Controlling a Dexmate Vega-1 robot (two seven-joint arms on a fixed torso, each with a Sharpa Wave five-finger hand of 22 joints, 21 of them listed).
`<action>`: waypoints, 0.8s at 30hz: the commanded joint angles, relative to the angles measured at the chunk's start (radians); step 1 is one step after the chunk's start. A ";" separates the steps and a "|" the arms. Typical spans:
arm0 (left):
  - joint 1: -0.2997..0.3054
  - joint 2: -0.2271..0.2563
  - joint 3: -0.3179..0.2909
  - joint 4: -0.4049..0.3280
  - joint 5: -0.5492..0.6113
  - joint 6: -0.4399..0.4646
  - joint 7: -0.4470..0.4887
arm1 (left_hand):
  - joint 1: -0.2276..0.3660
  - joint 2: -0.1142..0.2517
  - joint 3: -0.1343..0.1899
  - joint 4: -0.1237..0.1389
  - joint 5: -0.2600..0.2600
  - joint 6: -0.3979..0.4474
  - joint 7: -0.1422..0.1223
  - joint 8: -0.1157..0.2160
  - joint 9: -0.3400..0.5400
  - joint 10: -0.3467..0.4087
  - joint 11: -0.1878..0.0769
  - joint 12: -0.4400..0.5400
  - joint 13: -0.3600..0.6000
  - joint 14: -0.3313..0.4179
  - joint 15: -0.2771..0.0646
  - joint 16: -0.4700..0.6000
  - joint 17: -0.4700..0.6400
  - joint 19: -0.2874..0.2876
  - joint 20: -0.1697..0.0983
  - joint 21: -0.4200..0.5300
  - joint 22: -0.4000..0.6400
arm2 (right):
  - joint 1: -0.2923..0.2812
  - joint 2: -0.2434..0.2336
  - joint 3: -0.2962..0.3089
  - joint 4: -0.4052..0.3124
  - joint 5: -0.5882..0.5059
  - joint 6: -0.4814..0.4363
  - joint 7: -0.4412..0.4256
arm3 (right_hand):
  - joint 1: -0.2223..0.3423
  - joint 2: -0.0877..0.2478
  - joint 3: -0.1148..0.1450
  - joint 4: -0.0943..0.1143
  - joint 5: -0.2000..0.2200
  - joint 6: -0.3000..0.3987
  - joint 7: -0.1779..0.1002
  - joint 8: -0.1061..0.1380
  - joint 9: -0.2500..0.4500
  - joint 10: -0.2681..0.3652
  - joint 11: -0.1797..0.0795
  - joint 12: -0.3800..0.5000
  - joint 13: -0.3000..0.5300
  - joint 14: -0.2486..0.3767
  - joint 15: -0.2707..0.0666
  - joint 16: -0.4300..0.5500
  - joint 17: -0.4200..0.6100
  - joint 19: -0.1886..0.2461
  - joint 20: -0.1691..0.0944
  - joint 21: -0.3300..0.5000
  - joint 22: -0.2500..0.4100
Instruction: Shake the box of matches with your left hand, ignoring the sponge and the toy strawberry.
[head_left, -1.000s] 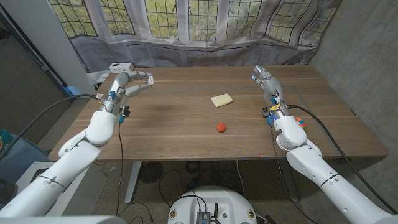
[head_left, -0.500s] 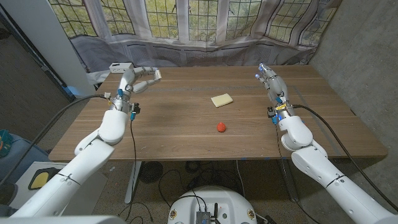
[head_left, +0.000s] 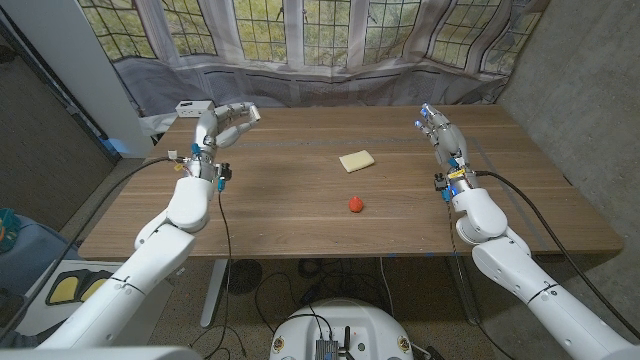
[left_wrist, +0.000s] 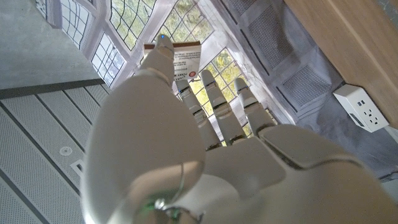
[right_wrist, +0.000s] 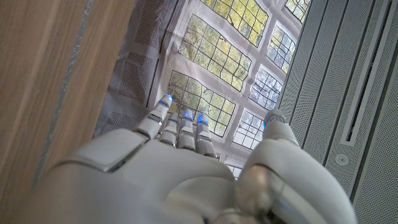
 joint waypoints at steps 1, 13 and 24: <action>0.070 -0.062 -0.108 -0.015 -0.063 -0.124 0.079 | -0.019 0.025 0.020 0.015 0.006 0.075 0.053 0.006 0.003 0.181 -0.012 0.004 0.050 0.013 -0.080 -0.002 0.002 0.010 -0.001 0.003 0.001 | 0.013 0.004 -0.003 0.033 0.019 0.003 0.022 | -0.004 -0.003 0.000 0.004 -0.001 0.012 0.000 0.004 0.002 0.007 0.000 0.003 0.002 0.005 0.003 0.009 0.003 0.005 -0.001 0.003 0.003; 0.068 -0.280 -0.188 0.130 -0.408 -0.531 -0.040 | -0.028 0.024 0.022 0.018 0.006 0.070 0.033 0.003 0.004 0.177 -0.020 0.001 0.053 0.012 -0.095 -0.003 0.002 0.015 -0.020 0.003 0.001 | 0.051 -0.001 -0.028 0.062 0.035 -0.031 0.053 | -0.004 -0.003 0.000 0.004 -0.001 0.012 0.000 0.004 0.002 0.007 0.001 0.002 0.002 0.004 0.002 0.009 0.003 0.004 -0.001 0.003 0.003; 0.046 -0.393 -0.164 0.177 -0.755 -0.589 -0.184 | -0.038 0.025 0.023 0.020 0.006 0.072 0.010 0.004 0.003 0.176 -0.029 0.000 0.054 0.025 -0.107 0.000 0.003 0.030 -0.042 0.007 0.001 | 0.056 -0.020 -0.031 0.050 0.038 -0.062 0.051 | -0.004 -0.003 0.000 0.004 -0.001 0.012 0.000 0.003 0.002 0.006 0.002 0.002 0.002 0.004 0.001 0.008 0.003 0.004 -0.002 0.003 0.003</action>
